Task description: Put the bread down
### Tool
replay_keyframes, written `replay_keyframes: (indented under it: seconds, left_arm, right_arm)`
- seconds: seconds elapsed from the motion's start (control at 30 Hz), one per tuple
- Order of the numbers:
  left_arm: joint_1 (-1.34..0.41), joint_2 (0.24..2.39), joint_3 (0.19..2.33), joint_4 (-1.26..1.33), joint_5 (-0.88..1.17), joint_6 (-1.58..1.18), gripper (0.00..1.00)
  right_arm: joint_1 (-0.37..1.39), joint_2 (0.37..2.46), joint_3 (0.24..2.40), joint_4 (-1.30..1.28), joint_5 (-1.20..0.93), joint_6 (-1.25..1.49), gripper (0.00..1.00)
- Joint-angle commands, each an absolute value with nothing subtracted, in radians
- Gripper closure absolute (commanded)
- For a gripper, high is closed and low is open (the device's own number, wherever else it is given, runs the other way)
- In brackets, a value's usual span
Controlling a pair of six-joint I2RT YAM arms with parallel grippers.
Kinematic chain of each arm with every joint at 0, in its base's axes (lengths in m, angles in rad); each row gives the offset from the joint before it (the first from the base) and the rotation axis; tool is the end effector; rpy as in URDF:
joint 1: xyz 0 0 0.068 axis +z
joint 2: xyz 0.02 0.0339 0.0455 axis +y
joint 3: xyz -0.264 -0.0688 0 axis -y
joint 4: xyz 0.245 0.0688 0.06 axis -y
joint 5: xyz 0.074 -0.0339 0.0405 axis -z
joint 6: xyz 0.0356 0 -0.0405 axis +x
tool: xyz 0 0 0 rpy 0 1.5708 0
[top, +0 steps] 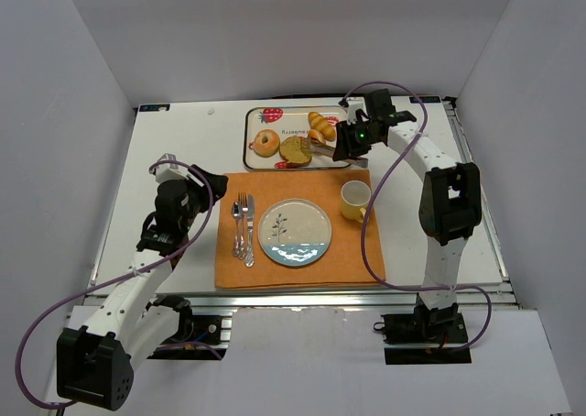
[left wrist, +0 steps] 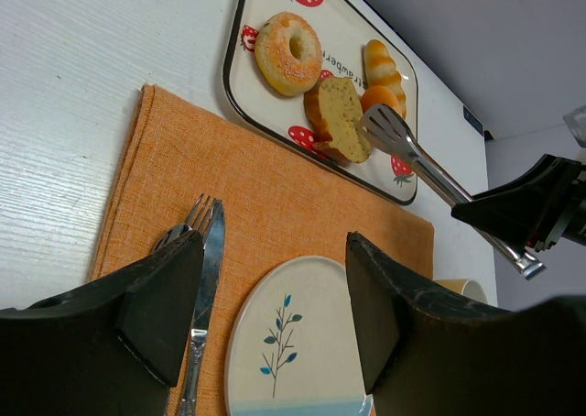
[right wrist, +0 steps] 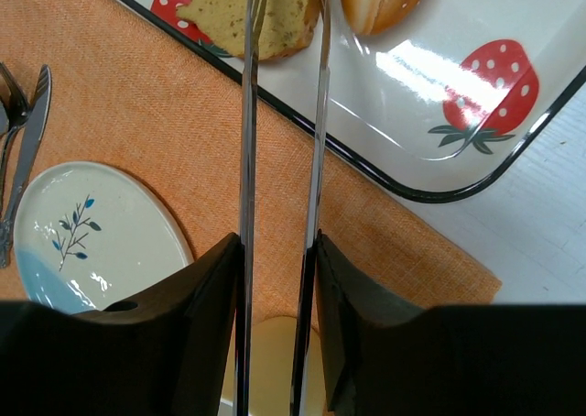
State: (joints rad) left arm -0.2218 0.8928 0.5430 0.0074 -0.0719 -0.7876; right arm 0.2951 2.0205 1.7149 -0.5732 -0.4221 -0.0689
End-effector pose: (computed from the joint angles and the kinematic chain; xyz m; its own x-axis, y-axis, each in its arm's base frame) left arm 0.2037 -0.0433 0.2547 -0.3398 -0.6480 -0.6817 -0.1239 0.7493 -0.6505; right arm 0.4305 0.1461 0.2528 -0.6995 -0.2783 -0.6583 -0.5649 0.7795 0.2708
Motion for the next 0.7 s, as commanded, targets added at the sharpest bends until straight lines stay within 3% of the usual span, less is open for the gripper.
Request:
replay_keyframes:
  seconds: [0.0, 0.67]
  left_arm:
    - [-0.221, 0.877, 0.545, 0.006, -0.090, -0.793, 0.27]
    - [-0.219, 0.839, 0.546, -0.034, -0.103, -0.795, 0.27]
  right_arm:
    - [0.307, 2.031, 1.697, -0.555, -0.457, -0.040, 0.58]
    - [0.308, 1.999, 1.677, -0.540, -0.485, -0.009, 0.73]
